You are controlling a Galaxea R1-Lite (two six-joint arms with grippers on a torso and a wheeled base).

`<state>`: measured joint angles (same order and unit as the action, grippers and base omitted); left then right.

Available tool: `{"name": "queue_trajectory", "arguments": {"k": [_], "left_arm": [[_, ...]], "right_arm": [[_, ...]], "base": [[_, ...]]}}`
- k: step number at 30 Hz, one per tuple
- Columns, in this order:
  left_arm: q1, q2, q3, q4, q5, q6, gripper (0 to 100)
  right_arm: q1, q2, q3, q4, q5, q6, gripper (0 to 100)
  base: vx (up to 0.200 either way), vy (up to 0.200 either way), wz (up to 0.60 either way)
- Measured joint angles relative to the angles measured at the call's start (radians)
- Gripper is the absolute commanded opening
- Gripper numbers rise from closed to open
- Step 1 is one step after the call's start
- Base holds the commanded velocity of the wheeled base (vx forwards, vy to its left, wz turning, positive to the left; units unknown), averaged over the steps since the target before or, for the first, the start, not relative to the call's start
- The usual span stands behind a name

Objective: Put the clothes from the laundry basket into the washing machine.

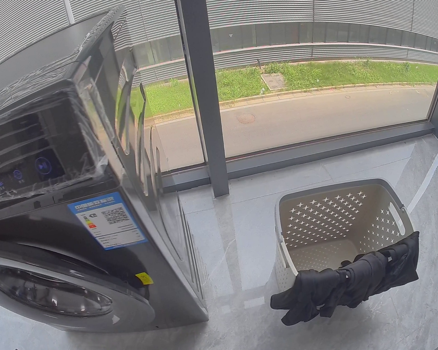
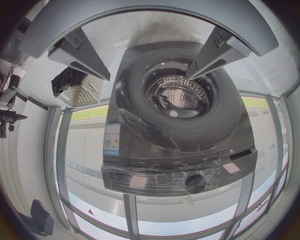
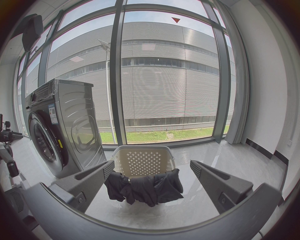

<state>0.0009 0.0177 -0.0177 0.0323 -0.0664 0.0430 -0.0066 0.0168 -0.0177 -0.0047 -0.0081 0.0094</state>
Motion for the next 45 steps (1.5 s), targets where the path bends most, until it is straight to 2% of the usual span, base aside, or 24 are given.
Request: {"name": "queue_trajectory", "arguments": {"k": [4, 10, 22, 34, 45], "left_arm": [[0.0, 0.0, 0.0, 0.0, 0.0, 0.001, 100], [0.0, 0.0, 0.0, 0.0, 0.0, 0.001, 100], [0.001, 0.0, 0.0, 0.0, 0.0, 0.002, 100], [0.0, 0.0, 0.0, 0.0, 0.001, 0.002, 100], [0.001, 0.0, 0.0, 0.0, -0.001, 0.0, 100]], "right_arm": [[0.0, 0.0, 0.0, 0.001, 0.0, 0.0, 100], [0.0, 0.0, 0.0, 0.001, 0.001, 0.0, 100], [0.001, 0.0, 0.0, 0.0, 0.0, 0.0, 100], [0.0, 0.0, 0.0, 0.0, 0.0, 0.0, 100], [0.001, 0.0, 0.0, 0.001, 0.0, 0.0, 100]], "base": [[0.0, 0.2, 0.0], [0.0, 0.0, 0.0], [-0.2, 0.0, 0.0], [0.0, 0.0, 0.0], [0.0, 0.2, 0.0]]}}
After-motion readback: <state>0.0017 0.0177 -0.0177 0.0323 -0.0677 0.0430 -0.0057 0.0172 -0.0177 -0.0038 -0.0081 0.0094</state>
